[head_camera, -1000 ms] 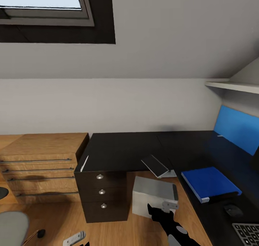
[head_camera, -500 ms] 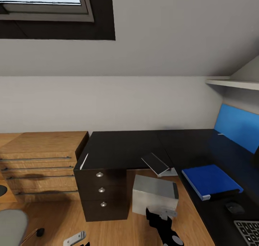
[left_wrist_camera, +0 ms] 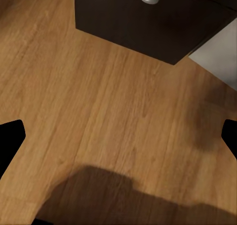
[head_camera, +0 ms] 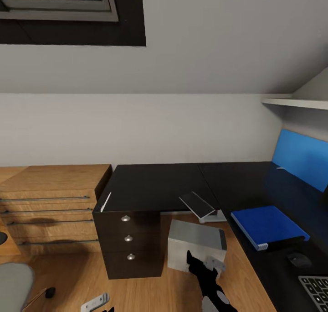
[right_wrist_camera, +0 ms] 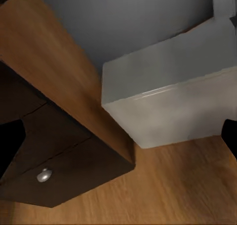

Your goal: In the bedroom, organize the workspace by keeping the computer under the desk, ensuring the monitor is on the desk, placing the keyboard on the desk next to the monitor, placing the mouse on the desk next to the keyboard, moving the folder from the swivel chair onto the desk next to the mouse, stacking the notebook on top of the folder with the pen on top of the notebook, and positioning the swivel chair next to the desk.

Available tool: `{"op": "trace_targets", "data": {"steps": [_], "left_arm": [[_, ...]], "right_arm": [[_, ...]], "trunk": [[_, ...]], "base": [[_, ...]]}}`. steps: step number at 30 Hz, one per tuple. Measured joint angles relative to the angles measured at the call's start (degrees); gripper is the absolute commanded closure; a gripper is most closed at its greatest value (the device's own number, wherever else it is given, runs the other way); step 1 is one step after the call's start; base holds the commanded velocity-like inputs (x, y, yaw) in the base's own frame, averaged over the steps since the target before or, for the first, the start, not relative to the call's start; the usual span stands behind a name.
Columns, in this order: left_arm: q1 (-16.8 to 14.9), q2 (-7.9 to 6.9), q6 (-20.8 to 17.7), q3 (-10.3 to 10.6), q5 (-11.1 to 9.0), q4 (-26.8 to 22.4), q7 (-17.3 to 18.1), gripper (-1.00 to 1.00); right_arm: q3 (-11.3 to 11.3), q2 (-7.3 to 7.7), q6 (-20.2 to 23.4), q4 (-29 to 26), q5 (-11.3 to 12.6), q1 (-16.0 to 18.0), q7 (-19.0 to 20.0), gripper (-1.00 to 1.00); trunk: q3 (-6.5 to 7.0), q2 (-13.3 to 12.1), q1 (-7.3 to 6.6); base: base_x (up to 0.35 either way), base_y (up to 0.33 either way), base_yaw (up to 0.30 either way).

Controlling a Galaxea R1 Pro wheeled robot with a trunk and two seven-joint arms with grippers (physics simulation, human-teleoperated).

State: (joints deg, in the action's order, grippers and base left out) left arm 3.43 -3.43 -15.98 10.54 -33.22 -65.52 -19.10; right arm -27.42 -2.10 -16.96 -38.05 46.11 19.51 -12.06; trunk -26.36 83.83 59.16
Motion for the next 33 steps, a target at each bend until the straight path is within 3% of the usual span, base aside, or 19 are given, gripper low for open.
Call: {"op": "trace_targets", "data": {"steps": [1, 3, 5, 7, 10, 12, 14, 17, 25, 33], "left_arm": [[0.0, -0.01, 0.0, 0.01, -0.03, 0.0, 0.0, -1.0], [0.0, 0.02, 0.0, 0.01, -0.06, 0.0, 0.0, -1.0], [0.0, 0.05, 0.0, -0.03, -0.02, 0.0, 0.02, -1.0], [0.0, 0.03, 0.0, -0.05, -0.02, 0.0, 0.05, -1.0], [0.0, -0.01, 0.0, -0.06, -0.01, -0.02, 0.19, -1.0], [0.0, 0.0, 0.0, -0.05, -0.01, -0.06, 0.32, -1.0], [0.0, 0.05, 0.0, -0.01, -0.01, -0.08, 0.23, -1.0], [0.0, -0.01, 0.0, 0.01, -0.01, -0.06, 0.25, -1.0], [0.01, 0.06, 0.0, 0.05, -0.01, -0.06, 0.18, -1.0], [0.0, 0.14, 0.0, 0.13, -0.08, -0.01, 0.17, -1.0]], "right_arm": [[2.36, -0.13, 0.63, -1.27, 0.34, 0.02, 0.66, -1.0], [4.57, -0.23, 1.79, -2.21, 0.99, 0.02, 1.89, -1.0], [8.18, -0.31, 6.86, -3.49, 4.36, 0.24, 9.23, -1.0], [8.93, -0.23, 9.84, -3.79, 7.35, 0.4, 13.29, -1.0], [11.27, 0.24, 14.33, -3.79, 14.95, 0.53, 19.35, -1.0], [12.55, 0.56, 15.43, -3.66, 18.2, 0.56, 21.09, -1.0], [13.19, 1.06, 15.79, -3.77, 19.76, 0.57, 21.98, -1.0], [13.45, 2.21, 15.82, -3.94, 20.45, 0.58, 23.69, -1.0], [13.61, 3.3, 15.9, -3.92, 20.77, 0.58, 26.81, -1.0], [13.76, 3.57, 14.85, -4.37, 20.63, 0.58, 24.99, -1.0]], "trunk": [[-0.18, 0.4, 0.22], [-0.54, 1.2, 0.66], [-0.9, 2.01, 1.1], [-1.26, 2.81, 1.54], [-1.8, 4.01, 2.2], [-2.16, 4.82, 2.64], [-2.52, 5.62, 3.08], [-3.06, 6.82, 3.74], [-4.49, 10.03, 5.49], [-5.93, 13.24, 7.25]], "base": [[0.0, 0.0, 0.0], [0.0, 0.0, 0.0], [0.0, 0.0, 0.0], [0.0, 0.0, 0.0], [0.0, 0.0, 0.0], [0.0, 0.0, 0.0], [0.0, 0.0, 0.0], [0.0, 0.0, 0.0], [0.0, 0.0, 0.0], [0.0, 0.0, 0.0]]}}
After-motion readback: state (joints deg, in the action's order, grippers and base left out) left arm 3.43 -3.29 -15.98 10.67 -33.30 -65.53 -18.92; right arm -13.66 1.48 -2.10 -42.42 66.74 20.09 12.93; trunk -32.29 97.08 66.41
